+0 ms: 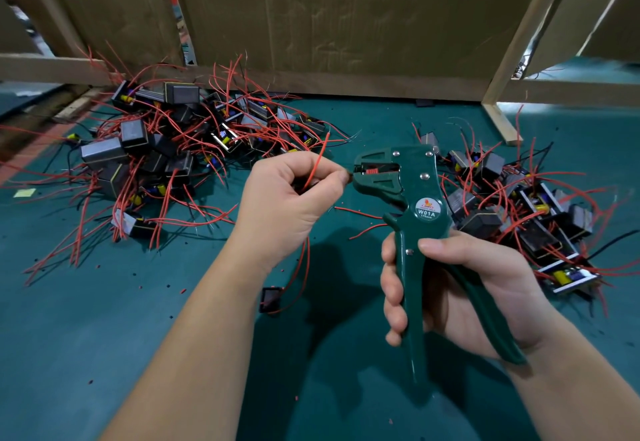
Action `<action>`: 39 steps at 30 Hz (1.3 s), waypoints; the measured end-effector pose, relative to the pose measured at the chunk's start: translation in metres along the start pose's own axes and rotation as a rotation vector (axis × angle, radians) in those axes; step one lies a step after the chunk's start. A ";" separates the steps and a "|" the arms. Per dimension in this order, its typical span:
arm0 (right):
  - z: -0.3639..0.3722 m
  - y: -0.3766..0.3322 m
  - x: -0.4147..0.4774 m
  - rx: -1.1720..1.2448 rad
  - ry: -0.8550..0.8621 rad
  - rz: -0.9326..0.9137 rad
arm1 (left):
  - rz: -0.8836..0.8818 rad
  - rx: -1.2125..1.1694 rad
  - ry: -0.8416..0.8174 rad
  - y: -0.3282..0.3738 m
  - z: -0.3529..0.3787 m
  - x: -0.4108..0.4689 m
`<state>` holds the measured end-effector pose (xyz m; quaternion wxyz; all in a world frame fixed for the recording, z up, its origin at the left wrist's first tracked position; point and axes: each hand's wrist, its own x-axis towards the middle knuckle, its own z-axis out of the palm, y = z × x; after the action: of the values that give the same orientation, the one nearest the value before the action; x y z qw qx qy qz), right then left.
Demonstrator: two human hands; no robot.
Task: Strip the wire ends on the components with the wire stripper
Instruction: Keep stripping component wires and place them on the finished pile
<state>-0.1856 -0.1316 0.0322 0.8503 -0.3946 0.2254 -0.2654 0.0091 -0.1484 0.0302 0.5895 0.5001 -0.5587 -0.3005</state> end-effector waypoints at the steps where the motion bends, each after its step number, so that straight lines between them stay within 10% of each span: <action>1: 0.000 0.000 0.000 -0.003 -0.001 0.002 | 0.002 0.003 -0.006 0.000 0.000 0.000; 21: -0.001 0.000 0.001 -0.060 0.058 -0.009 | 0.072 0.065 -0.048 0.001 -0.003 -0.001; 31: 0.008 0.010 0.010 -0.087 0.367 -0.078 | -0.138 -0.007 -0.370 0.001 -0.004 -0.004; 39: -0.005 0.001 0.008 0.098 0.187 -0.181 | -0.244 -0.105 -0.258 0.002 -0.001 -0.003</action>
<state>-0.1819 -0.1384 0.0271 0.8165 -0.3448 0.2538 -0.3873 0.0095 -0.1447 0.0310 0.4975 0.4901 -0.5484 -0.4600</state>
